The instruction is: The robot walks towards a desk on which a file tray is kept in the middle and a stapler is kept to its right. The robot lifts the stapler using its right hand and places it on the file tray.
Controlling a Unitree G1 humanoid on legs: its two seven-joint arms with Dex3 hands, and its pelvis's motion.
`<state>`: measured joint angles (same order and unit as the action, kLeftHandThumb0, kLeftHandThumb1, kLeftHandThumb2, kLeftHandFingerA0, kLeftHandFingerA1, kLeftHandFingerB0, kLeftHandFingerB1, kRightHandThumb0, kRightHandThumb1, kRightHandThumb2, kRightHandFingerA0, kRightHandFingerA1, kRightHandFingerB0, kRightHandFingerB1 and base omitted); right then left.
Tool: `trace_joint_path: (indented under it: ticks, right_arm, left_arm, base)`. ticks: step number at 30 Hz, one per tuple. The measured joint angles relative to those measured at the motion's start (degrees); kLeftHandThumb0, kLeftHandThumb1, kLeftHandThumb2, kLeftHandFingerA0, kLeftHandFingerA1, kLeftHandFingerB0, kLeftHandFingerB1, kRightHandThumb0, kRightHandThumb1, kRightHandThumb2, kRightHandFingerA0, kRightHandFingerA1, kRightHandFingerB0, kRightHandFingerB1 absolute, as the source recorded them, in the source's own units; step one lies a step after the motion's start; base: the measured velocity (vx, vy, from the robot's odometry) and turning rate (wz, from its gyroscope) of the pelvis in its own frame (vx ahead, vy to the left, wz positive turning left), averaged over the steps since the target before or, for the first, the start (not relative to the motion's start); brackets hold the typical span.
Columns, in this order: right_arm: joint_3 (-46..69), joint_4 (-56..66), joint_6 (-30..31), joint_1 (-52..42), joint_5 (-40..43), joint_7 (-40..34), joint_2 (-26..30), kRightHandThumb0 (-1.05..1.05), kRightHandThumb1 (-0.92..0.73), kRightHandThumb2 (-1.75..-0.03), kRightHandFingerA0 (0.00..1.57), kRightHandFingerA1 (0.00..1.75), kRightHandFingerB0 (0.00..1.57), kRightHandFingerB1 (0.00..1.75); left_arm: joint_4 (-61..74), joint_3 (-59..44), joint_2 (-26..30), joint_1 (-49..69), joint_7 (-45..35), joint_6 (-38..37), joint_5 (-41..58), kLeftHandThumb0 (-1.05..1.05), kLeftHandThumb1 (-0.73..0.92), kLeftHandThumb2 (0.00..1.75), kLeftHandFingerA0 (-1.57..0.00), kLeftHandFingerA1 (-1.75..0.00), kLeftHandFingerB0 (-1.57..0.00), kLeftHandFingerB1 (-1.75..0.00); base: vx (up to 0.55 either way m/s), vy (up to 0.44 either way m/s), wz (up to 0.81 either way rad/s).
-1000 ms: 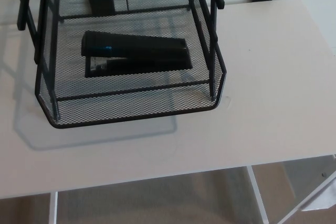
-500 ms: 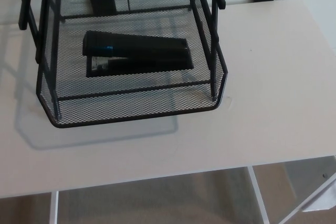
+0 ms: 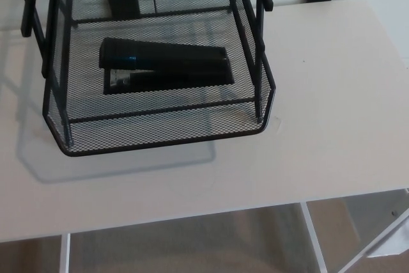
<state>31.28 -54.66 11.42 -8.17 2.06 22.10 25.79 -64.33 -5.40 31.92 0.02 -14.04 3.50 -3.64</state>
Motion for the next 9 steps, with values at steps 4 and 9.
trace_joint_path:
  ticks: [4,9]
  right_arm:
    - [0.1,1.0,-0.1,-0.4,1.5,0.1,0.0,-0.70,-0.55,-0.57,0.36,0.96,0.15,0.82]
    - [-1.8,1.4,-0.7,-0.9,1.8,-0.1,0.4,-0.67,-0.54,-0.57,0.37,0.93,0.14,0.80]
  left_arm:
    - [0.1,0.0,0.0,0.2,0.0,0.0,-0.1,-0.64,0.61,1.32,-0.10,-0.72,-0.11,-0.73]
    - [-0.1,-0.1,0.0,-0.1,0.0,0.0,0.0,-0.66,0.63,1.35,-0.13,-0.74,-0.01,-0.67]
  base:
    - [0.00,0.000,0.00]
    - [0.00,0.000,0.00]
